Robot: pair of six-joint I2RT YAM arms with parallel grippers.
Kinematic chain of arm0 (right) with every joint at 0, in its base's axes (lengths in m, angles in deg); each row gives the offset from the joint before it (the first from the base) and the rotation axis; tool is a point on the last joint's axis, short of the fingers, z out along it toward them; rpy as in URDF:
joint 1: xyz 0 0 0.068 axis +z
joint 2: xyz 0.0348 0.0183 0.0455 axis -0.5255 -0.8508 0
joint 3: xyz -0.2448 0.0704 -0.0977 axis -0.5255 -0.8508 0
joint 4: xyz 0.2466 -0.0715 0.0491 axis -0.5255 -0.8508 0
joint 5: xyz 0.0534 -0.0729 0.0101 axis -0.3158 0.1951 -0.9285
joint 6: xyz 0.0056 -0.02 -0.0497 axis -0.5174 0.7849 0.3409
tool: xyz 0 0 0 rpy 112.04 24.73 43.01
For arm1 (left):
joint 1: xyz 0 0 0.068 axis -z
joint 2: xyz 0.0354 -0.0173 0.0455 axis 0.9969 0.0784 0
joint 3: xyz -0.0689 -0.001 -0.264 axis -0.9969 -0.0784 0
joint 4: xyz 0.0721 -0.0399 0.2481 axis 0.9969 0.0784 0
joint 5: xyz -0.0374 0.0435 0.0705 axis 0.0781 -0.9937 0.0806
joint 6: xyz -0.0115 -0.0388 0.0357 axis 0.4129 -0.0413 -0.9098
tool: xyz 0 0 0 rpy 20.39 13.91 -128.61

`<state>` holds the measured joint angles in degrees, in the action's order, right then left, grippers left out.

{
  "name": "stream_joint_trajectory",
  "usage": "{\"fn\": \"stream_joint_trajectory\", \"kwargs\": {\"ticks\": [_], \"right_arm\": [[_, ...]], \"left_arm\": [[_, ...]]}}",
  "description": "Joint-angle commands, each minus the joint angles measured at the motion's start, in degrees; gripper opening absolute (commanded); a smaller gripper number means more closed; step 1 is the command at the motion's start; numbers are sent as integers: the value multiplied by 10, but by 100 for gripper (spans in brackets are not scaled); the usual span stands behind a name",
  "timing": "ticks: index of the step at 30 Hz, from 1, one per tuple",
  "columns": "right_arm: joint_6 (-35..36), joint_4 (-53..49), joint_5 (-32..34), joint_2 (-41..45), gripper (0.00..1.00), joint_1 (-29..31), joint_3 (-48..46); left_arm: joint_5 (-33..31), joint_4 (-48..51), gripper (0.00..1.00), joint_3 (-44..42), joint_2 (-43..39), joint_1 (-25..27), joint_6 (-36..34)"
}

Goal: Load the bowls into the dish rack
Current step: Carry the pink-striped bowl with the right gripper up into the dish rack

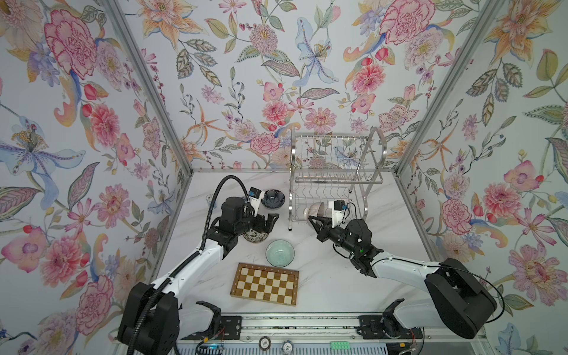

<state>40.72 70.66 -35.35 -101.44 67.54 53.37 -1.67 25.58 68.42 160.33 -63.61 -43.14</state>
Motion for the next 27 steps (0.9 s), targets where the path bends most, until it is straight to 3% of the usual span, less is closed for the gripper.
{"fn": "stream_joint_trajectory", "kwargs": {"ticks": [1, 11, 20, 27], "right_arm": [[-47, 117, 24, -11, 3, -7, -2], [-151, 225, 59, -70, 3, -29, -9], [-267, 370, 69, -172, 4, -41, -3], [-300, 375, 45, -208, 5, -62, 26]], "left_arm": [[11, -11, 99, -5, 4, 7, 0], [13, -13, 99, -6, 6, 11, 0], [9, -11, 99, -5, 6, 13, -3], [9, -10, 99, -5, 7, 14, -5]]}}
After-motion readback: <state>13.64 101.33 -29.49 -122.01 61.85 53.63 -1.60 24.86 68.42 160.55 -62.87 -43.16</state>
